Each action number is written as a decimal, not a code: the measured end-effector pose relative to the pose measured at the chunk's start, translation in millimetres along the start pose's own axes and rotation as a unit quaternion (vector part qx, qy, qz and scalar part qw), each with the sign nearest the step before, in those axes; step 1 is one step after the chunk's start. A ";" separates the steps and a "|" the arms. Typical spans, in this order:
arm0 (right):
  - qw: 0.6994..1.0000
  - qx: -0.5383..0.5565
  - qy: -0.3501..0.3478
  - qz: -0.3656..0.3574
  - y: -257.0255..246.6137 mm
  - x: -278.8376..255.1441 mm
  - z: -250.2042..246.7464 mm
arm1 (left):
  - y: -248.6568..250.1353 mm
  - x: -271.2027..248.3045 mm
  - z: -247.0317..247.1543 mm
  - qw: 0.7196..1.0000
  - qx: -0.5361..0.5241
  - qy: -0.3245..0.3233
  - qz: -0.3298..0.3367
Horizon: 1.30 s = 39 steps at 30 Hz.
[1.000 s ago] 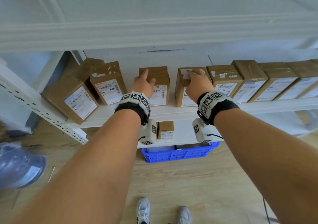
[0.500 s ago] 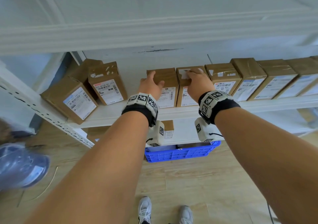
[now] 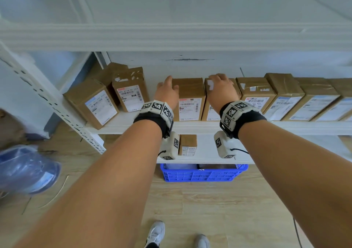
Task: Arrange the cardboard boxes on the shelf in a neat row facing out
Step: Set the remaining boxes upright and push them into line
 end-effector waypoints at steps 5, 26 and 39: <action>0.999 0.048 0.005 -0.020 -50.6 -1.5 5.0 | -31.9 13.8 -53.3 0.994 0.011 0.109 -0.001; 0.988 0.081 -0.106 0.082 -167.9 -4.9 117.4 | -121.1 73.2 -102.6 0.995 0.089 -0.024 0.035; 0.986 0.108 -0.090 0.093 -171.1 1.2 123.9 | -122.6 74.7 -108.6 0.996 0.041 0.014 0.076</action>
Point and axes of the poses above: each hand's wrist, its own x-axis towards the middle knuckle, its own z-axis out of the palm, y = z × x, the point moved 5 cm from there along x, towards the middle knuckle, and after that the axes turned 10 degrees about y, right-handed, at the moved point
